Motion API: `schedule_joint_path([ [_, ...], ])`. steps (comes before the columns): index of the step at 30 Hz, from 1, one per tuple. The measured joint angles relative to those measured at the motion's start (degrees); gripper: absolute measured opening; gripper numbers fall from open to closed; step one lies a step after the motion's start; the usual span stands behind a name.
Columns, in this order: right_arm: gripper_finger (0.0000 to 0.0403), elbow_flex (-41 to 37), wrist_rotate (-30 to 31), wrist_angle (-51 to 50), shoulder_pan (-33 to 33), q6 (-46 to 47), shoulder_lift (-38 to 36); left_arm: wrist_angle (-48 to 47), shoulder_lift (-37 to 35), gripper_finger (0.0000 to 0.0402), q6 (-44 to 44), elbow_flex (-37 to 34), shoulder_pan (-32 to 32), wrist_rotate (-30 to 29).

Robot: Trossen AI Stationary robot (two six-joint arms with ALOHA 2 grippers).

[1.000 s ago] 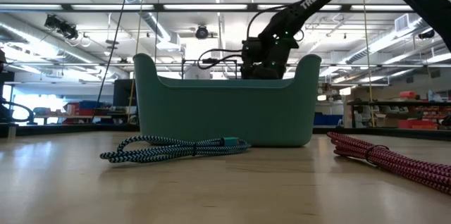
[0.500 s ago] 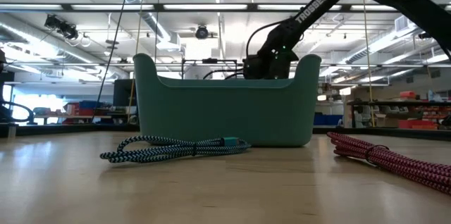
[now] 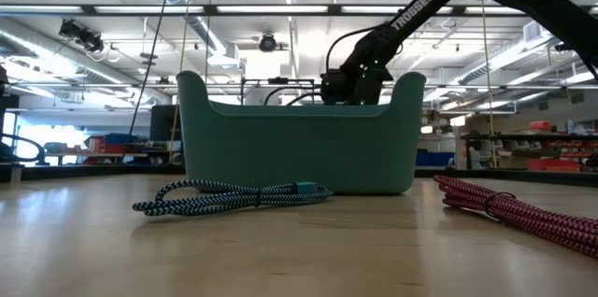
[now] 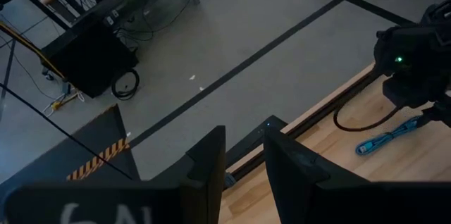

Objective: Pick and place USB-C Cables
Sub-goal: Put the top light blue charger cable into the green bin

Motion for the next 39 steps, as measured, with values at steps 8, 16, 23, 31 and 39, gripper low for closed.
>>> schedule_joint_path([
  [8, 0.0252, 3.7, 0.9, -1.4, 0.0, -0.8, 0.0, 0.0, 0.0, 0.0105, 0.0, 0.0, 0.0, 0.0],
  [16, 0.0252, 1.6, 1.4, -2.7, 1.5, -2.9, 0.0, 0.0, 0.0, 0.0105, 0.0, 0.0, 0.0, 0.0],
  [23, 0.0267, 1.2, 4.1, -2.2, 2.0, -3.6, 0.0, 0.1, 0.0, 0.0105, 0.0, 0.0, 0.0, 0.0],
  [31, 0.0272, 1.2, 3.9, -0.7, 1.9, -3.6, 0.0, 0.1, 0.0, 0.0105, 0.0, 0.0, 0.0, 0.0],
  [39, 0.0273, -1.9, 1.9, 0.0, 1.9, -2.7, 0.0, 0.1, 0.0, 0.0105, 0.0, 0.0, 0.0, 0.0],
])
